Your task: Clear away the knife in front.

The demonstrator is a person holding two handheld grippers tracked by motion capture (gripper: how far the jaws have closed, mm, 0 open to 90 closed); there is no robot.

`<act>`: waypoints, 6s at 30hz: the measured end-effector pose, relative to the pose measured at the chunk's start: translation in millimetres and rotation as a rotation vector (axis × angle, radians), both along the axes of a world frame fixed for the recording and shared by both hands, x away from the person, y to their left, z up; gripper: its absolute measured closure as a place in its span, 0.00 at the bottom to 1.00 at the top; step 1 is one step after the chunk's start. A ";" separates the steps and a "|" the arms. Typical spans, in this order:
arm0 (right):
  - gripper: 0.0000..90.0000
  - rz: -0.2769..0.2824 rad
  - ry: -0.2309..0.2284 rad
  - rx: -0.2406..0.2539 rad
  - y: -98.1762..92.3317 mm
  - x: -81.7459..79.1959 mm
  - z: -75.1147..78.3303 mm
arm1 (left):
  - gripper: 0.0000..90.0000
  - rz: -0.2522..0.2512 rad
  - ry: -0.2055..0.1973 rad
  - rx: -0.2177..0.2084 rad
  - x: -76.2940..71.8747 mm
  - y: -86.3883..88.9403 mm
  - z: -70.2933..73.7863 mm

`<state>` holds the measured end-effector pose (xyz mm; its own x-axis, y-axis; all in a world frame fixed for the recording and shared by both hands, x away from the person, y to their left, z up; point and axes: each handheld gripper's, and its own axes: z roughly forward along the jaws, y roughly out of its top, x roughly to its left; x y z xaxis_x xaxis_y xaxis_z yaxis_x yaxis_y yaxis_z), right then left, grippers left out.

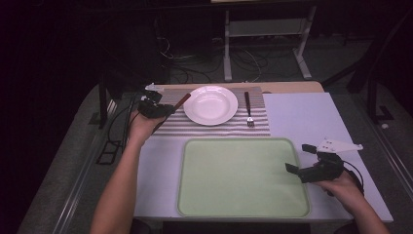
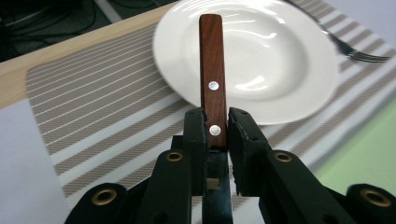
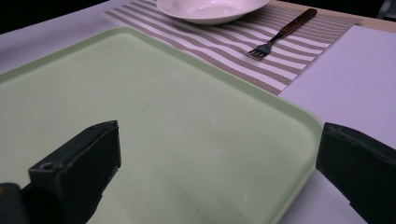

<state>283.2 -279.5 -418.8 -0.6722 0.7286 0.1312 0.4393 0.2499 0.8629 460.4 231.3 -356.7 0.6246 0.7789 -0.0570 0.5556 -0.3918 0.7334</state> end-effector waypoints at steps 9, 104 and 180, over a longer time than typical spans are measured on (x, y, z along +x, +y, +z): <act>0.00 -0.002 0.000 -0.002 -0.2 0.0 0.0 | 0.86 -0.051 -0.009 -0.007 -33.7 -19.1 2.8; 0.00 0.027 -0.021 -0.016 3.0 0.2 1.5 | 1.00 -0.203 0.145 0.050 -111.9 -101.4 -80.3; 0.00 0.021 -0.017 -0.013 1.3 -0.5 1.1 | 0.10 -0.241 -0.087 -0.182 -151.7 -21.9 -42.8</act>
